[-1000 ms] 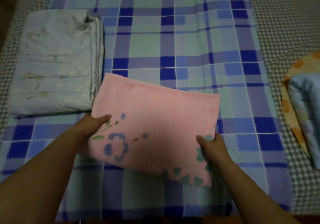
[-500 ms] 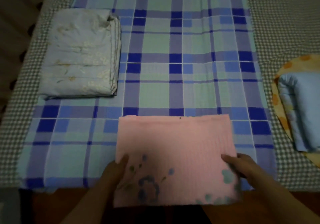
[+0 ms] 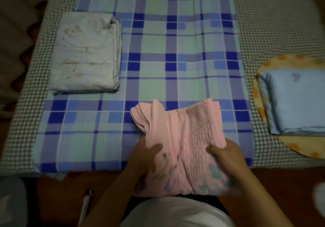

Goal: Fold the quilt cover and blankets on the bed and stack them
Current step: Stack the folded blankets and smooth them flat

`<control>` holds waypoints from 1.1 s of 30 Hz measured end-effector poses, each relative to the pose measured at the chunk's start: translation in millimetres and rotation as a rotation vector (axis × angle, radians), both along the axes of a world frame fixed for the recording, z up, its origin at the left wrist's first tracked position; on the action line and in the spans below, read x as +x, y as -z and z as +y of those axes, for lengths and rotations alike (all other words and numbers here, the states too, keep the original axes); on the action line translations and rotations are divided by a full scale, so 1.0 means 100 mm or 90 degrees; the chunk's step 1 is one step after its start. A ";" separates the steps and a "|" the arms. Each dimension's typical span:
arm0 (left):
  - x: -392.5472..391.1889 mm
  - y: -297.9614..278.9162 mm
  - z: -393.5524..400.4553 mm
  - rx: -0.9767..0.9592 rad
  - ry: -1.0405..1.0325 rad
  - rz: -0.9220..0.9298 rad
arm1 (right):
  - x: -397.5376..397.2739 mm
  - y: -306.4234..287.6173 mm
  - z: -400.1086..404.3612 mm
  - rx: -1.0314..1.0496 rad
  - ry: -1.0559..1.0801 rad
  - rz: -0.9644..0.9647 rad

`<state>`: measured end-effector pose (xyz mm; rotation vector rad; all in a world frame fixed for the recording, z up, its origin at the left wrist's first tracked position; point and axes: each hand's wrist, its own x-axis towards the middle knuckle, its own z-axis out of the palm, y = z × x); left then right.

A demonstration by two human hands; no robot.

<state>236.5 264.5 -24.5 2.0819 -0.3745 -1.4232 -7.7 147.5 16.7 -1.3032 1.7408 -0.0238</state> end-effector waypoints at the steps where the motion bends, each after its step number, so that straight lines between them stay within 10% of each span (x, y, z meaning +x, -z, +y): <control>1: -0.06 -0.12 -0.11 -0.005 -0.008 0.002 | 0.02 -0.05 -0.03 -0.007 0.006 -0.004; 26: -3.72 -1.53 -3.33 -0.263 -0.114 0.219 | -4.58 -1.51 -3.81 -0.180 0.040 -0.141; 33: -4.38 -0.32 -4.25 -0.138 -0.088 0.300 | -5.81 -0.18 -5.08 -0.083 0.074 -0.111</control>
